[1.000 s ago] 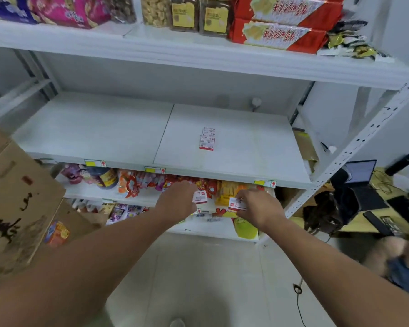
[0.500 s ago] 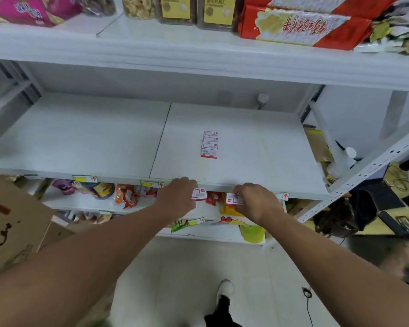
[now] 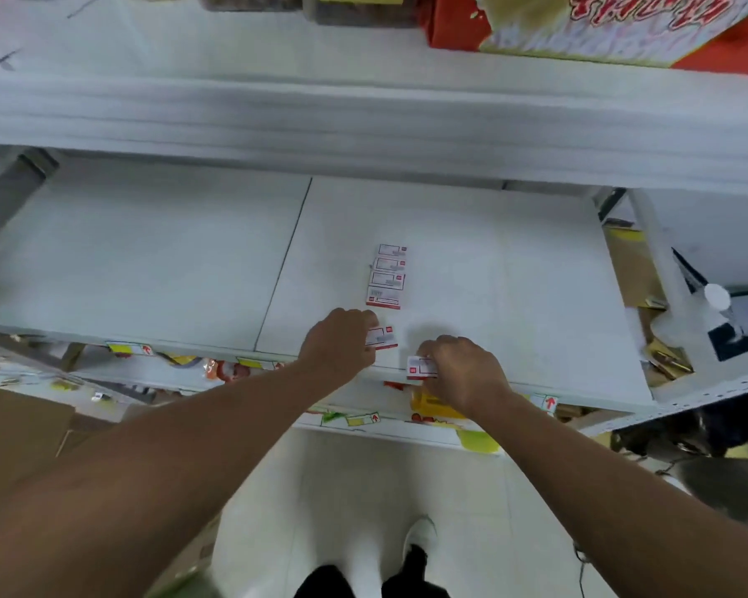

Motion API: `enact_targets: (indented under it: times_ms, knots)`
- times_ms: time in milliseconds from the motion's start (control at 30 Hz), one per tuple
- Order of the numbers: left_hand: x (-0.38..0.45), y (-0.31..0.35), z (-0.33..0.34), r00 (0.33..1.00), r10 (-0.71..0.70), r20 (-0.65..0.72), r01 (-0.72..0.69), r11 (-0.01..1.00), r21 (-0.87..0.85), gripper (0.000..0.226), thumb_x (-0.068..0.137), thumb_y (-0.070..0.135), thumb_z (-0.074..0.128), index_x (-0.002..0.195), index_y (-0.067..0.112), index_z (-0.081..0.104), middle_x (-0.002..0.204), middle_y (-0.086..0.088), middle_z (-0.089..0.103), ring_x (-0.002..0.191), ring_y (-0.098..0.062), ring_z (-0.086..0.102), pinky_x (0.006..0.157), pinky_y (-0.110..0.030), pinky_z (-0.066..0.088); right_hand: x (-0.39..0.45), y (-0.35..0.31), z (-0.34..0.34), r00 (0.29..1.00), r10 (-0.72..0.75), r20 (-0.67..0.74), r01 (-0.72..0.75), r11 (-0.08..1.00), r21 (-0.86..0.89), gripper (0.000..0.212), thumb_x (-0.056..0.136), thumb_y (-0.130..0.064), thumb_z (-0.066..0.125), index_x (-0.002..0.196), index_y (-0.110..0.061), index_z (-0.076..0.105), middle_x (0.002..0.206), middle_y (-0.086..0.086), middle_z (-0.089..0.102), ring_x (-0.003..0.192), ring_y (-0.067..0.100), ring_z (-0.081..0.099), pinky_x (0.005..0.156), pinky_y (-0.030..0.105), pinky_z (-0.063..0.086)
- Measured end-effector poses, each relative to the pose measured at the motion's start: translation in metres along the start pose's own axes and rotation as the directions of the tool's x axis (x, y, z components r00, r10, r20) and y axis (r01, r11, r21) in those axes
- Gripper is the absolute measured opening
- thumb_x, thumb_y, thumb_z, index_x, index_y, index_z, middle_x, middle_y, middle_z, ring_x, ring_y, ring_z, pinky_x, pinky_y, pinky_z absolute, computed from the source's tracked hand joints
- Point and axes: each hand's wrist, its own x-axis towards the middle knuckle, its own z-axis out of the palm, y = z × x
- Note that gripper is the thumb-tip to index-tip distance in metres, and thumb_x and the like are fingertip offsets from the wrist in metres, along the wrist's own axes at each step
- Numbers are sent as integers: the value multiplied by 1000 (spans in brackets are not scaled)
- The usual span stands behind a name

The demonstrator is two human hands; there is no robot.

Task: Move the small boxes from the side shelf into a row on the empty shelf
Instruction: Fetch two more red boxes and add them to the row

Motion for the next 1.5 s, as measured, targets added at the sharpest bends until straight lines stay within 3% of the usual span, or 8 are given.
enact_targets:
  times_ms: [367, 767, 933, 1033, 1133, 1233, 1367, 1500]
  knots:
    - [60, -23, 44, 985, 129, -113, -123, 991, 61, 47, 90, 23, 80, 135, 21, 70, 134, -3, 59, 114, -27, 60, 91, -43, 58, 34, -3, 30, 991, 130, -27, -128, 990, 60, 32, 93, -29, 73, 125, -30, 68, 113, 0, 67, 108, 25, 59, 79, 38, 56]
    - [-8, -61, 54, 974, -26, -227, -37, 963, -267, 34, 93, 12, 64, 126, 21, 70, 120, 0, 63, 105, -22, 63, 86, -43, 60, 70, -49, 49, 983, 184, 2, -182, 967, 180, 54, 93, -13, 69, 144, -27, 61, 135, 5, 53, 127, 32, 45, 94, 48, 57]
    - [-27, -58, 68, 960, -33, -276, -77, 921, -381, 38, 87, 5, 65, 121, 20, 71, 119, 3, 62, 106, -21, 61, 89, -40, 57, 72, -58, 62, 966, 230, -120, -190, 941, 281, 62, 82, -5, 71, 141, -21, 61, 136, 6, 50, 122, 32, 48, 95, 48, 58]
    - [-29, -38, 70, 952, -196, -237, 32, 829, -558, 38, 88, 5, 67, 121, 24, 69, 118, 8, 60, 104, -15, 60, 89, -37, 58, 57, -59, 65, 918, 296, -264, -182, 906, 381, 53, 80, -12, 72, 133, -22, 67, 126, 2, 57, 116, 28, 51, 89, 47, 59]
    - [-18, -18, 57, 914, -401, -64, 200, 583, -788, 42, 96, 6, 65, 135, 22, 63, 125, 7, 58, 112, -12, 61, 98, -32, 55, 47, -57, 68, 848, 446, -285, -165, 734, 659, 42, 91, -29, 67, 132, -21, 67, 127, -4, 63, 120, 22, 58, 103, 47, 54]
    - [-5, -6, 53, 931, -337, 143, 269, 367, -890, 50, 104, 28, 60, 153, 25, 51, 145, 8, 57, 132, -12, 57, 115, -35, 48, 45, -57, 69, 826, 558, -83, -193, 417, 888, 40, 102, -39, 62, 141, -32, 62, 134, -13, 64, 123, 9, 63, 107, 45, 54]
    - [1, 7, 57, 963, -217, 160, 214, 255, -943, 49, 107, 27, 43, 156, 27, 49, 150, 8, 62, 139, -13, 60, 121, -41, 48, 47, -65, 75, 848, 530, 6, -166, 256, 952, 45, 106, -41, 51, 151, -35, 53, 143, -12, 65, 134, 12, 60, 116, 49, 48]
    - [4, 16, 55, 954, -270, 128, 170, 135, -976, 47, 110, 11, 36, 153, 20, 54, 146, 3, 67, 137, -13, 62, 123, -45, 44, 56, -81, 67, 884, 467, 35, -114, 142, 983, 49, 111, -24, 41, 158, -36, 47, 147, -18, 62, 137, 2, 56, 117, 33, 42]
